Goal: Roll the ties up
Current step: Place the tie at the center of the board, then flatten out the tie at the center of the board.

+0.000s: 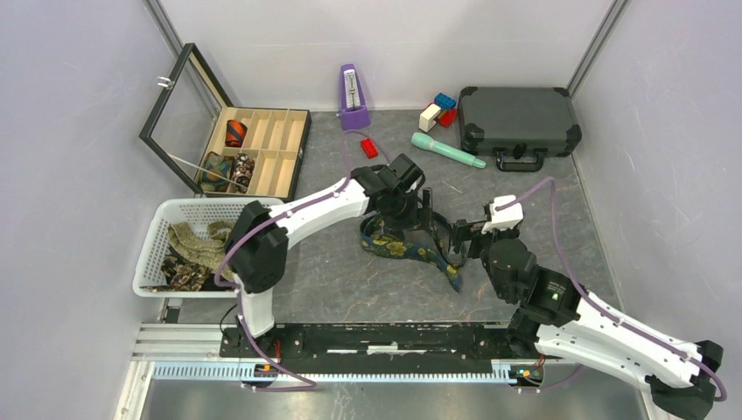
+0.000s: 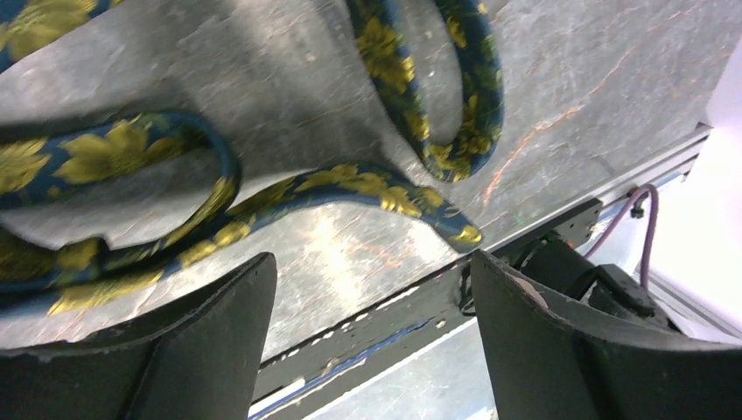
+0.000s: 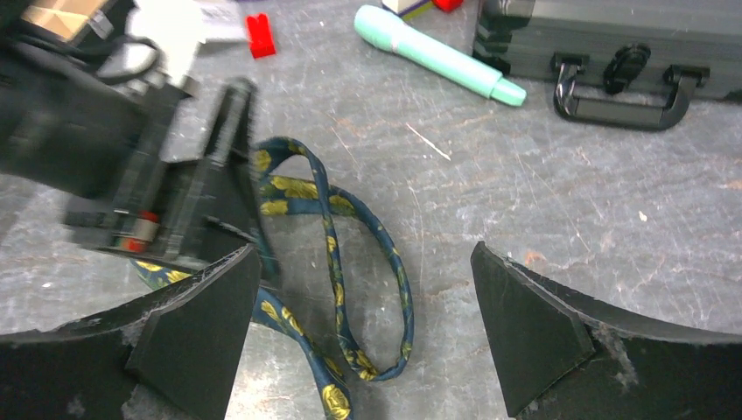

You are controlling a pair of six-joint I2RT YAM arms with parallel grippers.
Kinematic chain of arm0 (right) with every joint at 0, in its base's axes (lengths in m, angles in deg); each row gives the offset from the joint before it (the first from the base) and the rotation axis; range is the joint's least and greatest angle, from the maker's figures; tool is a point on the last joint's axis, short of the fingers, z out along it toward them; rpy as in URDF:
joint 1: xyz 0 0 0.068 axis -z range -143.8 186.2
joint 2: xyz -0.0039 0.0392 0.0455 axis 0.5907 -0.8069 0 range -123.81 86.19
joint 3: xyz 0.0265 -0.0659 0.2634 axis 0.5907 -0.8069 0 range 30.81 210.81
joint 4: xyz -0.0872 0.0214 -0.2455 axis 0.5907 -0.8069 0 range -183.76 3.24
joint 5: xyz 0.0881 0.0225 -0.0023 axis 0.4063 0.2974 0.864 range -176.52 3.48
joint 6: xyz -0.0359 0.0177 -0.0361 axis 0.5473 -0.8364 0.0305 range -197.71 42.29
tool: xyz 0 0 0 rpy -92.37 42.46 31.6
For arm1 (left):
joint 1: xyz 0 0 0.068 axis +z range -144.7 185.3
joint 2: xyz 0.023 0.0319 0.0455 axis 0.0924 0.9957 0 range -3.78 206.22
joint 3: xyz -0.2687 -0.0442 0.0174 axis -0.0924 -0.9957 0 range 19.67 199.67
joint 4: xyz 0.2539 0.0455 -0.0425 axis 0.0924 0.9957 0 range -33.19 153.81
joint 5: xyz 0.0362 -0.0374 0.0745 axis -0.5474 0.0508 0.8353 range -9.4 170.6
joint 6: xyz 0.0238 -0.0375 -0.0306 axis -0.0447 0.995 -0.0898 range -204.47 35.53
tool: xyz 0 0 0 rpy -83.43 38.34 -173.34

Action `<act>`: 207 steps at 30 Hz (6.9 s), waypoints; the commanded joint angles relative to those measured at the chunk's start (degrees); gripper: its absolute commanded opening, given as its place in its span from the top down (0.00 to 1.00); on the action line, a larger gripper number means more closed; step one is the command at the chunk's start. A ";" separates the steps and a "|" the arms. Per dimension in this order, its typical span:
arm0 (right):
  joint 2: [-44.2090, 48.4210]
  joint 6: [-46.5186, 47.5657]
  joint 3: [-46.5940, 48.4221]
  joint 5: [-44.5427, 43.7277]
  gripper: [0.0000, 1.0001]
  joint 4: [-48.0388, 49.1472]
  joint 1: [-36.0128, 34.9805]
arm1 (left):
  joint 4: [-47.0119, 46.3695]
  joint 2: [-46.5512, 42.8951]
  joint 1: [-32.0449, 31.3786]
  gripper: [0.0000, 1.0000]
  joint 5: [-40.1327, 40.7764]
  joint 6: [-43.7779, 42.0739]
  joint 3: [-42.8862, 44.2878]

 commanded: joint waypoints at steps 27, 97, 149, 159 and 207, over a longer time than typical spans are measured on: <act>-32.11 0.91 -5.77 31.71 0.02 13.64 25.00 | -3.49 -8.47 -2.40 0.23 25.80 0.09 -20.53; -45.48 -2.17 10.42 39.72 0.20 9.27 21.88 | -7.20 7.96 7.40 0.26 30.70 7.34 5.88; -43.87 7.82 14.67 32.10 0.13 3.36 15.60 | -2.50 -6.80 9.49 0.21 30.50 -23.97 -5.28; -54.15 12.26 22.06 33.89 0.13 4.33 20.19 | -10.36 -10.15 6.64 0.13 33.77 -18.13 -16.20; -45.26 5.85 -5.11 44.65 0.98 11.85 21.85 | -11.97 19.21 18.84 0.13 37.70 -32.59 14.27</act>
